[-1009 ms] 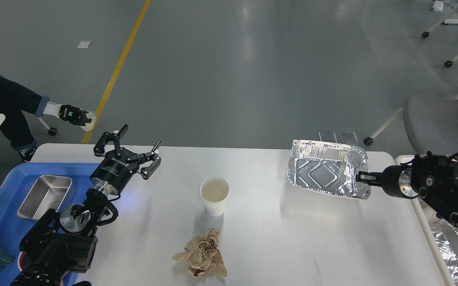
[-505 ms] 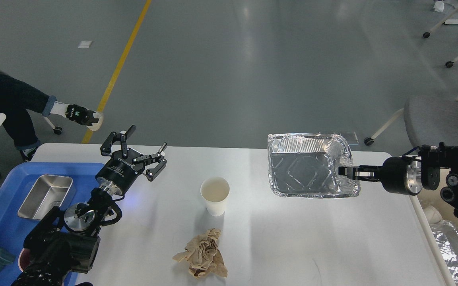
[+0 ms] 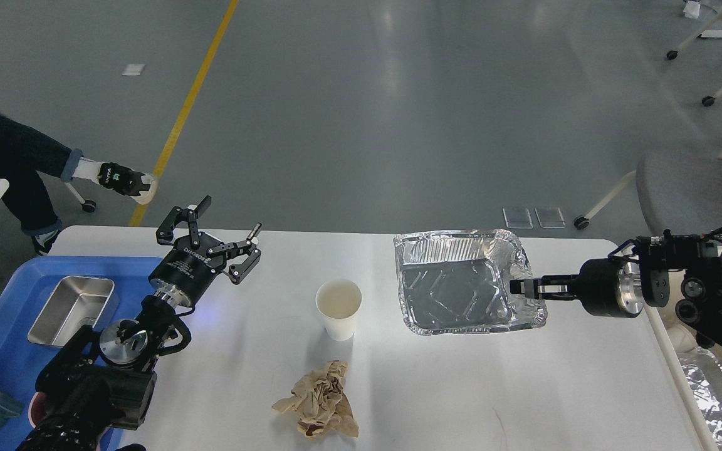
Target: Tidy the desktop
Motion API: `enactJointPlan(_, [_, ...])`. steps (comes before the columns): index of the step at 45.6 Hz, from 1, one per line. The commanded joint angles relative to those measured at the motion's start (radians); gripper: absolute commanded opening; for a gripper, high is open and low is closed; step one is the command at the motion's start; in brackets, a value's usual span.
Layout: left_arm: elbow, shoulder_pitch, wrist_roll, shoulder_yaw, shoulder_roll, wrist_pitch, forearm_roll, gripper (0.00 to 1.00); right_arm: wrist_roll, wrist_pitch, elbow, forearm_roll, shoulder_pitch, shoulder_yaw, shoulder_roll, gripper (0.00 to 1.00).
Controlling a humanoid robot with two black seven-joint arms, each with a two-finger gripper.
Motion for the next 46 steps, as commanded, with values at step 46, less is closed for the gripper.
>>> enactJointPlan(46, [-0.029,-0.077,-0.491,0.402,0.24,0.486,0.694,1.0,-0.026,0.002,-0.007,0.097,0.004,-0.006,0.047,0.0])
